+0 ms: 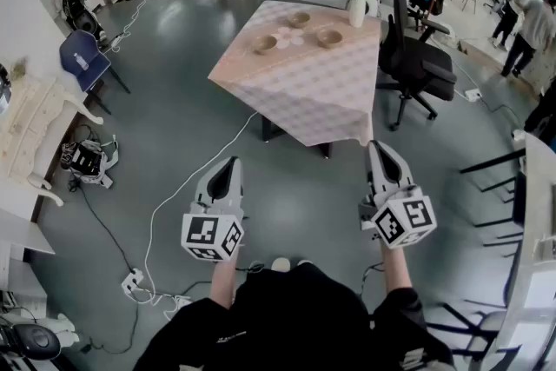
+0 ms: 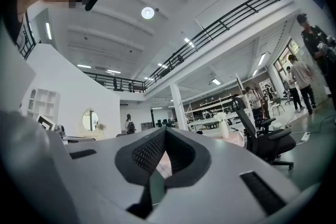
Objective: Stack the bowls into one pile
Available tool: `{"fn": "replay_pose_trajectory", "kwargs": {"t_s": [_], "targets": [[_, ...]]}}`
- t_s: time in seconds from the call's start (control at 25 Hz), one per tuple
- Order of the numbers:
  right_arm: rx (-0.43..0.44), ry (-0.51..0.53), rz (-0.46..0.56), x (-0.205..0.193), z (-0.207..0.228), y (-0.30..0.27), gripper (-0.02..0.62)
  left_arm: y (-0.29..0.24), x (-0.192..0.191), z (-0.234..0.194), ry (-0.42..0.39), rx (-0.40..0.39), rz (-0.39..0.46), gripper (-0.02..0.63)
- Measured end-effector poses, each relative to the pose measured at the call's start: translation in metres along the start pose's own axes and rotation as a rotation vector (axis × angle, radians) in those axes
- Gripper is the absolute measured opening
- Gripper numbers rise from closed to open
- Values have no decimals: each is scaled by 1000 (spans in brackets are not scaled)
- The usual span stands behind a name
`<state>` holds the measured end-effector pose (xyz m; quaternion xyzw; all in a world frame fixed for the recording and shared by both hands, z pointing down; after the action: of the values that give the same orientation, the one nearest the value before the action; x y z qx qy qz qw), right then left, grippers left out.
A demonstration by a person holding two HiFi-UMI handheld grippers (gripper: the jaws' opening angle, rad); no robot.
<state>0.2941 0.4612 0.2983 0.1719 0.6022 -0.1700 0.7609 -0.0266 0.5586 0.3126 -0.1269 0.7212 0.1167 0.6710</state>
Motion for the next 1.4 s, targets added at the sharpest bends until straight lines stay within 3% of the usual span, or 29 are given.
{"fn": "replay_pose_trajectory", "kwargs": {"t_s": [0.64, 0.88, 1.4], "targets": [[45, -55, -14, -24, 17, -52, -9, -33, -14, -19, -10, 45, -30, -3], [53, -59, -24, -37, 18, -100, -9, -63, -24, -53, 10, 61, -26, -3], [35, -64, -70, -57, 18, -238, -9, -164, -23, -151, 32, 2, -56, -3]]}}
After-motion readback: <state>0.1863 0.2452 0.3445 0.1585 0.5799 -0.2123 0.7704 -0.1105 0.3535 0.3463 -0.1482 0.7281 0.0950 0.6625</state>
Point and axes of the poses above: the fingertips, and each gripper's own axes: y backward along the fingers, z to its right, x out of its top, the point moved 7 cm from there along y, backward along the fingers, and after that the axes turned 11 degrees about -x, right-handed, at the moved point
